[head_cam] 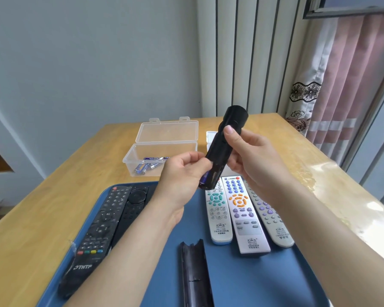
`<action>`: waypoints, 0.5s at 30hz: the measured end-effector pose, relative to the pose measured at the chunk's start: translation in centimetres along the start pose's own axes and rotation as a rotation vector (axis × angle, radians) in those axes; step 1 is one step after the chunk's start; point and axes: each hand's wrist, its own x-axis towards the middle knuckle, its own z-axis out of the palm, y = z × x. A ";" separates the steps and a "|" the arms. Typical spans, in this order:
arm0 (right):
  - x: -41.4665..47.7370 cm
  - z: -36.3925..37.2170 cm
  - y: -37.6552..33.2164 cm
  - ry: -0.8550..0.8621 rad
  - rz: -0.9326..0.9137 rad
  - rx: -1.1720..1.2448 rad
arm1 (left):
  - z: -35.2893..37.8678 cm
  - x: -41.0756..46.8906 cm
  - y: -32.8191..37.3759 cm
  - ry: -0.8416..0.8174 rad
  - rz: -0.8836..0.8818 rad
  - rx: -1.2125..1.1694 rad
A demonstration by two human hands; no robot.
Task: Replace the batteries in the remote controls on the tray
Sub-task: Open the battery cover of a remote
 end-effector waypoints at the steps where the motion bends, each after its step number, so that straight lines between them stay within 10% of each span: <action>1: 0.0 -0.1 -0.2 0.029 -0.003 0.008 | -0.3 -0.1 0.2 -0.079 -0.036 -0.008; 6: 0.2 -0.6 -0.6 0.118 0.013 -0.018 | -0.6 -0.8 0.9 -0.336 -0.118 0.013; 15: -0.5 0.2 -0.2 -0.123 0.227 0.023 | 0.0 -0.9 0.9 -0.064 -0.049 0.012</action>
